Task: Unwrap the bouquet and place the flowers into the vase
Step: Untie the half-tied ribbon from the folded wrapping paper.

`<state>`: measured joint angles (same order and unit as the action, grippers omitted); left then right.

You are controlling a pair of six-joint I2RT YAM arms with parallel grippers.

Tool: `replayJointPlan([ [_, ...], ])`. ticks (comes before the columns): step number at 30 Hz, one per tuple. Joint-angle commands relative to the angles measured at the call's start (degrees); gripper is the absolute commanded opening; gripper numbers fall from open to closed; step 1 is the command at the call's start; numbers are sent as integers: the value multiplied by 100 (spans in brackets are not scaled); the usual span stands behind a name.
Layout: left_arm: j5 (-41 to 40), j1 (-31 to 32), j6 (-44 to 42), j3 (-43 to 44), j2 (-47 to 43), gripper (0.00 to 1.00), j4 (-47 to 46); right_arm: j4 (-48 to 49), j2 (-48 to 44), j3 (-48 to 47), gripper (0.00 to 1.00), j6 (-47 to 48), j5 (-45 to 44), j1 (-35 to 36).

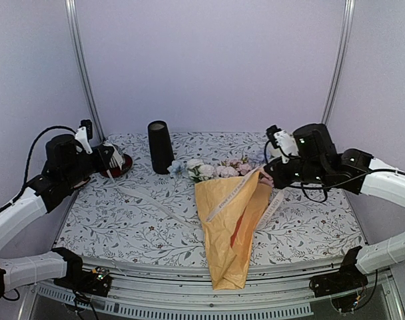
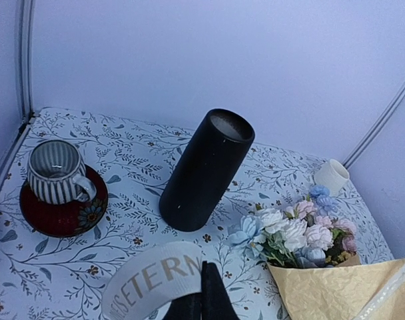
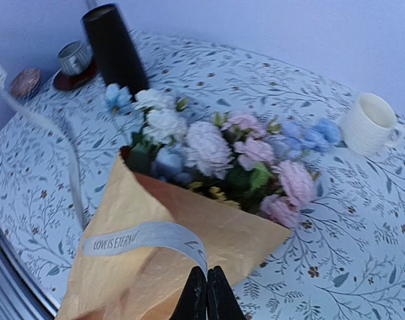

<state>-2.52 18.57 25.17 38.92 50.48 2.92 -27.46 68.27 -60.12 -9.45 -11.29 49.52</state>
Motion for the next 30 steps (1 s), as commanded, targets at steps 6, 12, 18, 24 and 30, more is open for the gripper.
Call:
replayJointPlan([
  [6,-296,-163,102,-51,-70,0,157,1446,-1947,1825,13,-1242,-899,-1380],
  [12,-413,-250,102,-59,-182,0,229,1325,-2552,2627,22,-1935,-1571,-1717],
  [18,-715,-289,245,-107,-259,0,358,789,-2784,3057,33,-3021,-2237,-1832],
  [24,-1280,-298,524,-189,-357,0,528,304,-2766,3027,45,-3697,-2564,-1953],
  [30,-1705,-299,660,-207,-457,0,695,119,-2780,2909,51,-3816,-2824,-1998],
])
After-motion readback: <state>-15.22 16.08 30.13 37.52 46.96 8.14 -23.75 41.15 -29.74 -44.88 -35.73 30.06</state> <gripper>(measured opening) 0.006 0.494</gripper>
